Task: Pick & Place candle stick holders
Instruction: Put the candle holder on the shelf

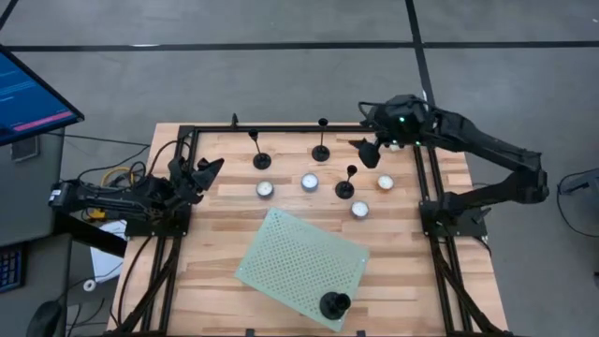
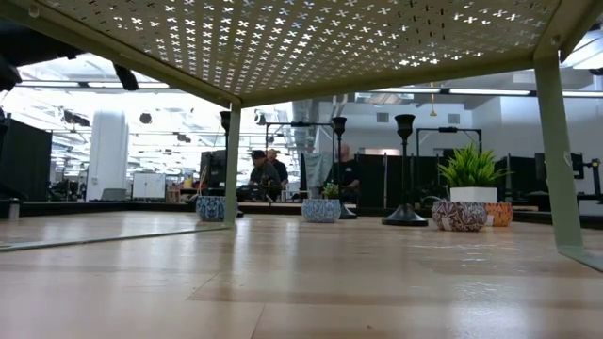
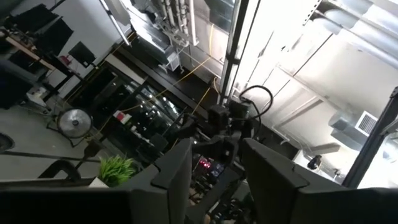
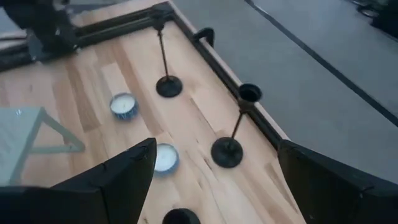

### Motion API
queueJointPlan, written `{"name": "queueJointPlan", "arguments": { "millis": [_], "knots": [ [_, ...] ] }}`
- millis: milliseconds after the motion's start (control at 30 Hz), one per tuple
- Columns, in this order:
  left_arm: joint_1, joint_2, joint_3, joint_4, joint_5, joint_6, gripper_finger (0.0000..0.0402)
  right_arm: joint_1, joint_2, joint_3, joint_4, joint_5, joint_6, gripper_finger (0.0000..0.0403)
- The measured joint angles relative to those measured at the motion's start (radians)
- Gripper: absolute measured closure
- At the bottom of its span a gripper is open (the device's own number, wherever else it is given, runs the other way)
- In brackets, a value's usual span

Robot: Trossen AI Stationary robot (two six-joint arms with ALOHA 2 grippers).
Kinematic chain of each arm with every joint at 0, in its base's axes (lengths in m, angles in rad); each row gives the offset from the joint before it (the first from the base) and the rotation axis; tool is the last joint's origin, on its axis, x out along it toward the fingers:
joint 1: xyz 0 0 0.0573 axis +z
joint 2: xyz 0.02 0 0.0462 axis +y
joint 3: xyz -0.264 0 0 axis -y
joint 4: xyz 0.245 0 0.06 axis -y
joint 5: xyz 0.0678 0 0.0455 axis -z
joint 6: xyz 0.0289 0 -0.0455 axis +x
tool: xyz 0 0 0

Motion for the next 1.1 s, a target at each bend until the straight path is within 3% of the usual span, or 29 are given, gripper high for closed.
{"name": "queueJointPlan", "arguments": {
  "millis": [167, 300, 467, 633, 767, 967, 1100],
  "knots": [
    [0.0, 0.095, 0.042, -0.015, -0.045, 0.024, 0.0256, -0.1, -0.002, -0.102, 0.118, -0.143, -0.069, 0.0076],
    [0.0, 0.239, 0.176, -0.106, -0.096, 0.168, 0.0256, -0.172, -0.002, -0.122, 0.154, -0.23, -0.086, 0.0076],
    [0.0, 0.386, 0.413, -0.381, -0.201, 0.37, 0.0255, -0.238, -0.039, -0.122, 0.16, -0.268, -0.141, 0.0076],
    [0.017, 0.442, 0.618, -0.819, -0.35, 0.348, 0.0242, -0.291, -0.081, -0.122, 0.151, -0.301, -0.155, 0.0076],
    [0.084, 0.458, 0.669, -1.05, -0.352, 0.269, 0.0214, -0.339, -0.111, -0.122, 0.15, -0.319, -0.171, 0.0076],
    [0.187, 0.458, 0.671, -1.172, -0.295, 0.247, 0.0164, -0.376, -0.126, -0.122, 0.152, -0.347, -0.173, 0.0076],
    [0.254, 0.487, 0.661, -1.232, -0.213, 0.247, 0.0151, -0.381, -0.125, -0.122, 0.154, -0.348, -0.174, 0.0076]
  ]
}}
